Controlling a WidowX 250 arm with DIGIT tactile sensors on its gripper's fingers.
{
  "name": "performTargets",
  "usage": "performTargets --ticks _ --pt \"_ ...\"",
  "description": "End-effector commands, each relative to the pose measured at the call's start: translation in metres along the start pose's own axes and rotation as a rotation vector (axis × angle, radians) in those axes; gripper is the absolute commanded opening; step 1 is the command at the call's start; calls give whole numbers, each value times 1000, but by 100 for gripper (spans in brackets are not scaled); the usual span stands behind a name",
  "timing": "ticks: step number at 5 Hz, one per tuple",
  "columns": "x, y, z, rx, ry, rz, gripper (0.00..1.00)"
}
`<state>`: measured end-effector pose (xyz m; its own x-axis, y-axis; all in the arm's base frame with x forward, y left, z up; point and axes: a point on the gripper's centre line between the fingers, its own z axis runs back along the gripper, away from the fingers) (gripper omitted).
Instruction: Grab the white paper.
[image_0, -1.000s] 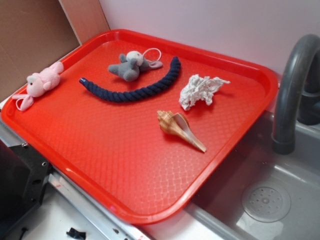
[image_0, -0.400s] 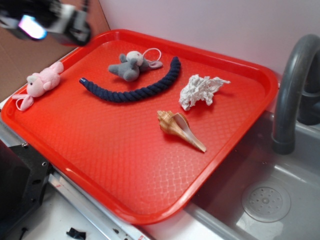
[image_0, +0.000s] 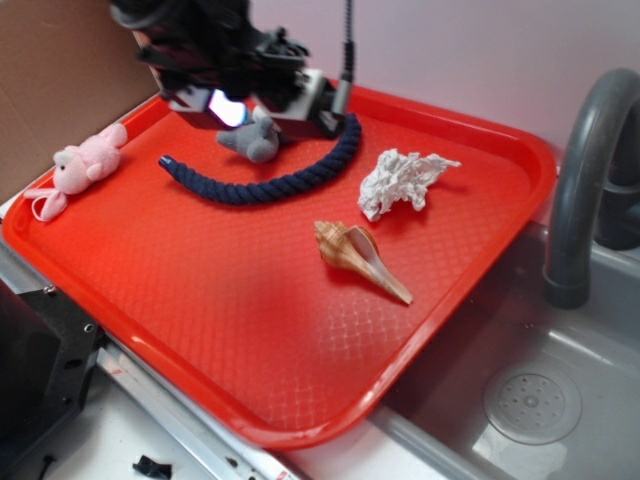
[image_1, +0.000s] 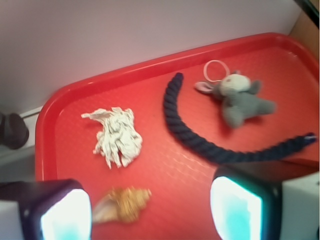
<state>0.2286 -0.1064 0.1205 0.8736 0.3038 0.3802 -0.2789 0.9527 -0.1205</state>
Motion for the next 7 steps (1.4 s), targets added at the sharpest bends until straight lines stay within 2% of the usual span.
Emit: performTargets --ticks 1,2,3,4,5,7 --pt "39 -21 -61 -20 39 -15 100" --pt "46 -30 -83 -16 73 -43 100" --pt "38 -42 -103 -7 126 -105 100" --pt "29 -44 -109 17 157 -110 100" --pt "27 -43 -111 43 162 -107 0" --pt "38 -39 -72 58 118 -117 0"
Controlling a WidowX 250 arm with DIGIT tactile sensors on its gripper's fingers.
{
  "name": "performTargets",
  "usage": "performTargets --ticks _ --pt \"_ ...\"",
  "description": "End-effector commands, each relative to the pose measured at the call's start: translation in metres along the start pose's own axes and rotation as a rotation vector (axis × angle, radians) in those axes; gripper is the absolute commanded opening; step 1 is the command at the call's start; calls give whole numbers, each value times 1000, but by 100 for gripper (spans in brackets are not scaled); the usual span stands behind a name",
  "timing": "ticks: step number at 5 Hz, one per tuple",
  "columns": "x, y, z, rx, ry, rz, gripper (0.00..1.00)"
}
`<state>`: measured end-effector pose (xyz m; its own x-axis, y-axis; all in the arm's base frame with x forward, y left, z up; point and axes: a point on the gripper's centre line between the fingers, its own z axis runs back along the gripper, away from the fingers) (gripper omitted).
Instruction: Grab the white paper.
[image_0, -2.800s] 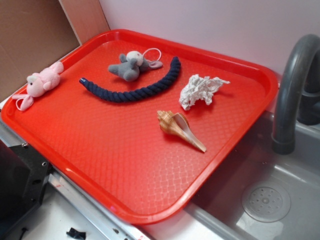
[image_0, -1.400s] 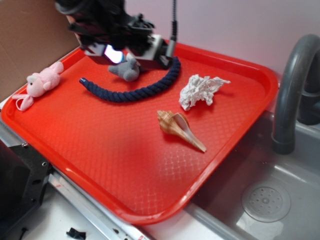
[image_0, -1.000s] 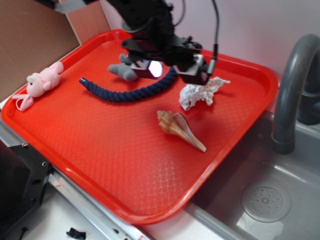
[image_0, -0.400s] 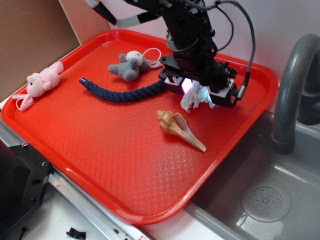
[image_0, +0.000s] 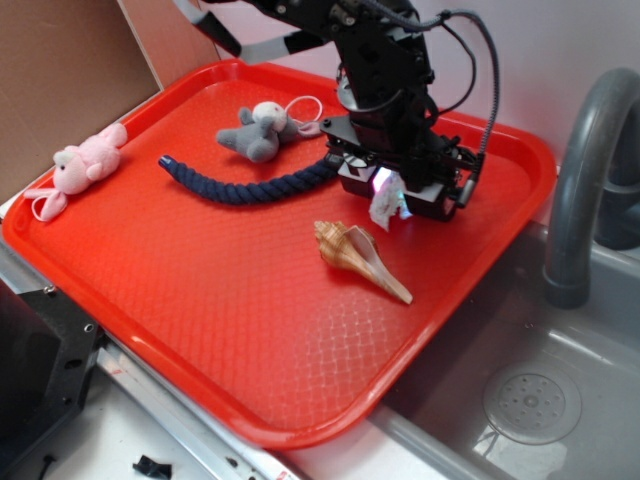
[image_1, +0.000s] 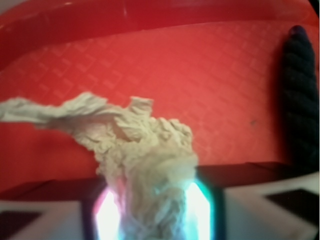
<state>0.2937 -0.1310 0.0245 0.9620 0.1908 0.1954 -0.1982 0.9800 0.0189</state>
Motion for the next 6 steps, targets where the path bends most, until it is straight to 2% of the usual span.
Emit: performTargets --ticks 1,2,3,4,5,6 --pt "20 18 92 -117 -45 -44 0" --pt "11 45 136 -238 1 -94 0" --pt "-17 76 174 -358 57 -96 0" --pt "-40 93 196 -319 38 -82 0" --pt "-56 97 206 -216 3 -66 0" --pt "-56 99 205 -216 -6 -35 0"
